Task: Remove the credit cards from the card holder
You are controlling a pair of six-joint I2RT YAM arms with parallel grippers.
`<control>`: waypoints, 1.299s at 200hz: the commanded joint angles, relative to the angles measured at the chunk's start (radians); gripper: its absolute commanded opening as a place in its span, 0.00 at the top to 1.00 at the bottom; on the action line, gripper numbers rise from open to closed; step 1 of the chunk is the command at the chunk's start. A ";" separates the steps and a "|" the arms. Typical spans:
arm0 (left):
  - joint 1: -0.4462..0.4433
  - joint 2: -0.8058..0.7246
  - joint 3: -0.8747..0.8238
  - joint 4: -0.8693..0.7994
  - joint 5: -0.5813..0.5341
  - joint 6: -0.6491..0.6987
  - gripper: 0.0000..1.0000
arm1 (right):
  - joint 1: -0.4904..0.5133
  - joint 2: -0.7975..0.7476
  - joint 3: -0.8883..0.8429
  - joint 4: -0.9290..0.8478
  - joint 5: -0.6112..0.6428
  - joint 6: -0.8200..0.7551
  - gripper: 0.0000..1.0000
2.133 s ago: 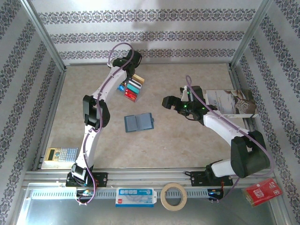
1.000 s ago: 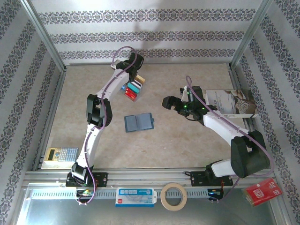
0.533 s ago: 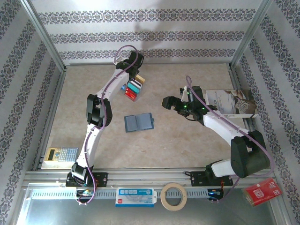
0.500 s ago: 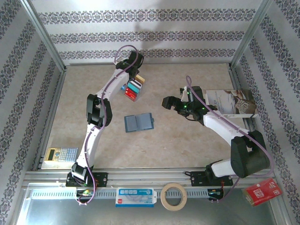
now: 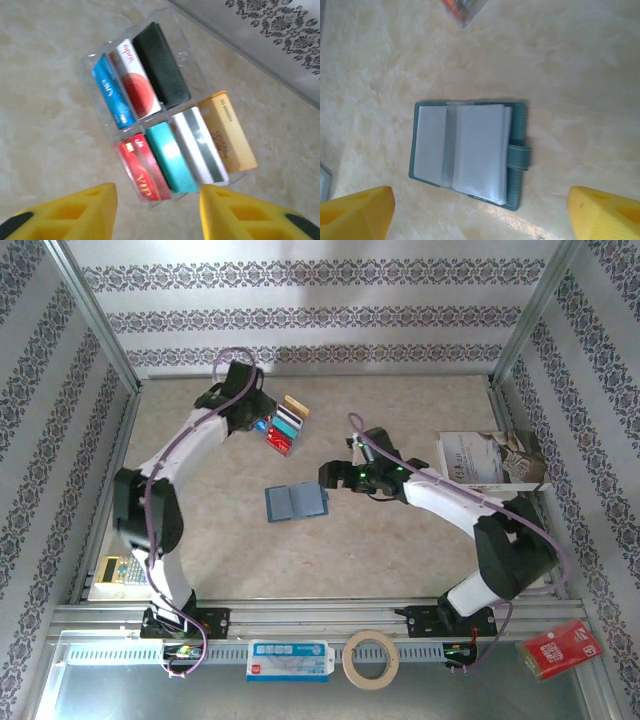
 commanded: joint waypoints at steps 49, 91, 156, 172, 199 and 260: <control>0.174 -0.377 -0.564 0.299 0.167 0.047 0.29 | 0.242 0.301 0.344 -0.281 0.289 -0.121 0.23; 0.284 -0.467 -0.719 0.281 0.202 0.050 0.24 | 0.312 0.456 0.519 -0.389 0.361 -0.146 0.24; 0.368 -0.497 -0.812 0.333 0.325 0.055 0.30 | 0.371 0.682 0.782 -0.556 0.416 -0.191 0.29; 0.380 -0.499 -0.818 0.333 0.334 0.055 0.30 | 0.375 0.713 0.816 -0.583 0.435 -0.190 0.23; 0.392 -0.494 -0.824 0.343 0.352 0.052 0.30 | 0.375 0.734 0.822 -0.595 0.446 -0.184 0.21; 0.398 -0.473 -0.844 0.379 0.381 0.018 0.30 | 0.368 0.737 0.768 -0.571 0.379 -0.185 0.41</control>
